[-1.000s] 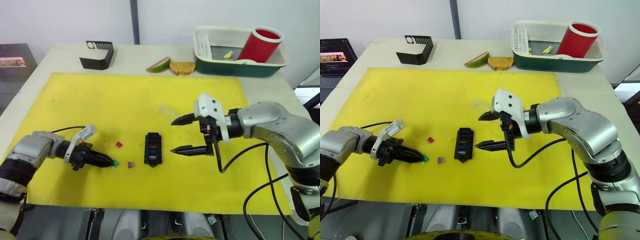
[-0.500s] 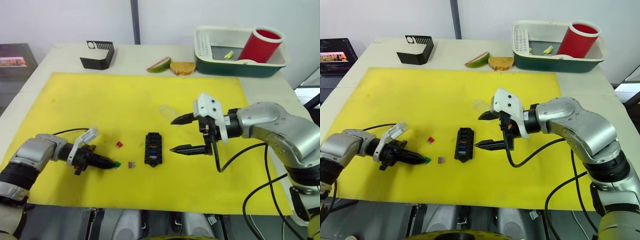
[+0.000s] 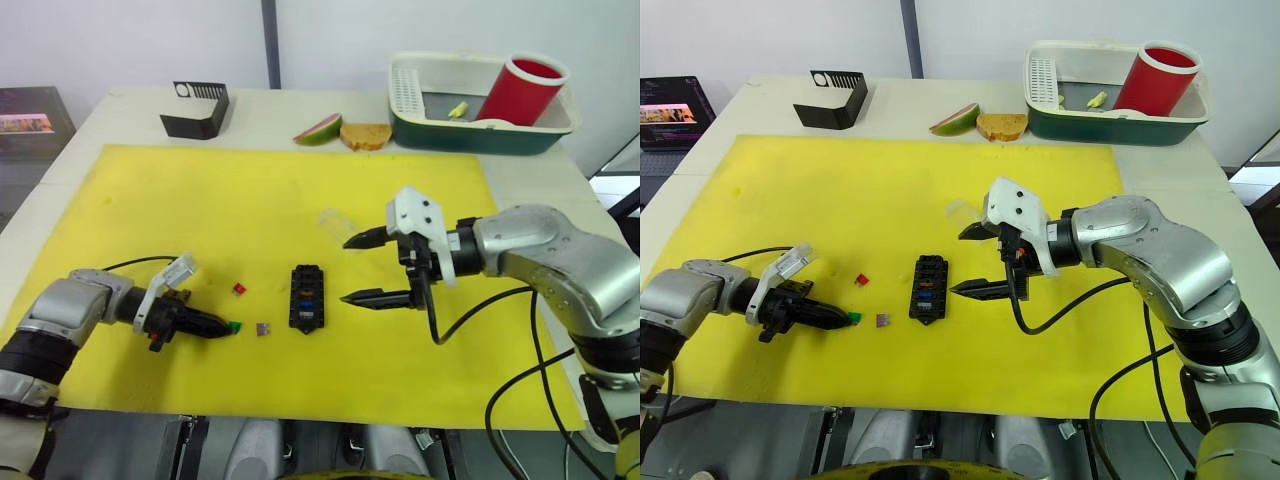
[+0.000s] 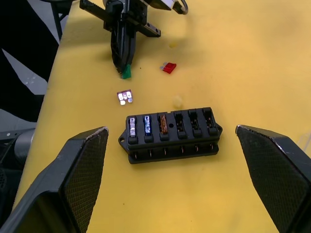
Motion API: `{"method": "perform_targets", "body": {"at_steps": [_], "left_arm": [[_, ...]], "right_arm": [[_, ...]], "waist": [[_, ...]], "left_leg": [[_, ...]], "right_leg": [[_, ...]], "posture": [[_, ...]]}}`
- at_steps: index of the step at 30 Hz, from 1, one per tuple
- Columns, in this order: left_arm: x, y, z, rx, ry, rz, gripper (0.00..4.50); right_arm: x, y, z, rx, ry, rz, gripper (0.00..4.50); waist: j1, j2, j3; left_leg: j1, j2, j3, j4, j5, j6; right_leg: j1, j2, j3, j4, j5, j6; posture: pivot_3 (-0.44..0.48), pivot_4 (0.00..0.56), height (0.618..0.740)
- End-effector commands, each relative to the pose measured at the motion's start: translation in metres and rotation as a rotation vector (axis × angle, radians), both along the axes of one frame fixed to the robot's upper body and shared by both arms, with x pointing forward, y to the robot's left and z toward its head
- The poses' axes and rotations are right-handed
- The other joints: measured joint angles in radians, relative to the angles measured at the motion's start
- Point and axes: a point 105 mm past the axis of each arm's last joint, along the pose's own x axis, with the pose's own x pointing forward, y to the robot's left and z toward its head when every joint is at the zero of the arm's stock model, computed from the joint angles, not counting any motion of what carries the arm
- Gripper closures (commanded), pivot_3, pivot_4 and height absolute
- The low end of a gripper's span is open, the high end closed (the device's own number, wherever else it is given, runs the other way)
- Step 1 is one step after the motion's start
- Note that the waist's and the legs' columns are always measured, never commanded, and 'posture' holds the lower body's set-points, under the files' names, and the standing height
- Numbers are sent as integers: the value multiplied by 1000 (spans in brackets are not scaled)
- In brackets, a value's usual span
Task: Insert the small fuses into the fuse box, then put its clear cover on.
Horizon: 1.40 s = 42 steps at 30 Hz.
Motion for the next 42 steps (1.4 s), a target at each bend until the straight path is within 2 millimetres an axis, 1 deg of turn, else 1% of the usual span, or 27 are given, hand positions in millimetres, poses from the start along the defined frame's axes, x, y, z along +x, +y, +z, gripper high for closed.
{"method": "perform_targets", "body": {"at_steps": [1,4,7,9,12,15,19,22,23,31,33,35,42], "left_arm": [[3,0,13,-15,-58,4,4478],[10,-8,45,-70,-185,-9,4478],[14,-23,86,-122,-350,-55,4478],[12,-35,110,-139,-447,-106,4478],[7,-55,134,-163,-573,-186,4478],[6,-71,149,-206,-631,-212,4478],[5,-85,158,-248,-668,-234,4478],[6,-91,160,-263,-681,-243,4500],[6,-92,160,-264,-681,-244,4500],[8,-94,158,-268,-680,-241,4500],[8,-94,158,-268,-679,-240,4500],[9,-93,157,-266,-678,-238,4500],[9,-93,158,-267,-679,-233,4500]], "right_arm": [[-5,3,6,18,-36,21,0],[-5,0,6,51,68,-16,0],[-5,-1,17,139,163,-37,0],[-7,0,24,183,216,-33,0],[-10,7,40,269,282,4,0],[-10,16,52,334,312,27,0],[-9,26,61,385,331,34,0],[-10,32,61,393,334,35,868],[-10,34,60,390,329,32,1352],[-8,39,62,404,321,21,1352],[-8,39,62,404,322,23,1877],[-9,39,61,394,318,20,2678],[-9,40,59,382,318,21,2678]], "waist": [[0,0,0],[0,-1,0],[2,-1,0],[2,-1,0],[-2,-1,0],[-4,-1,0],[-2,-1,0],[-2,-1,0],[-2,-1,0],[-2,-1,0],[-2,-1,0],[-2,-1,0],[-2,-1,0]], "left_leg": [[0,0,0,0,0,0],[0,0,0,0,0,0],[0,0,-1,0,0,0],[0,0,-1,0,0,0],[0,0,-1,0,0,0],[0,0,0,0,0,0],[0,0,0,0,0,-1],[0,0,0,0,0,-1],[0,0,0,0,0,-1],[0,0,0,0,0,-1],[0,0,0,0,0,-1],[0,0,0,0,0,-1],[0,0,0,0,0,-1]], "right_leg": [[0,0,0,0,0,0],[0,0,0,0,0,0],[0,-1,0,0,0,0],[0,-1,0,0,0,0],[1,-1,0,-1,0,0],[1,-1,0,0,0,0],[1,-1,0,0,0,0],[1,0,0,0,0,0],[1,0,0,0,0,0],[1,1,0,0,0,0],[1,1,0,0,0,0],[1,1,0,0,0,0],[1,1,0,0,0,0]], "posture": [[0,150,740],[0,150,740],[0,150,740],[0,150,740],[0,150,740],[0,150,740],[0,150,740],[0,150,740],[0,150,740],[0,150,740],[0,150,740],[0,150,740],[0,150,740]]}}
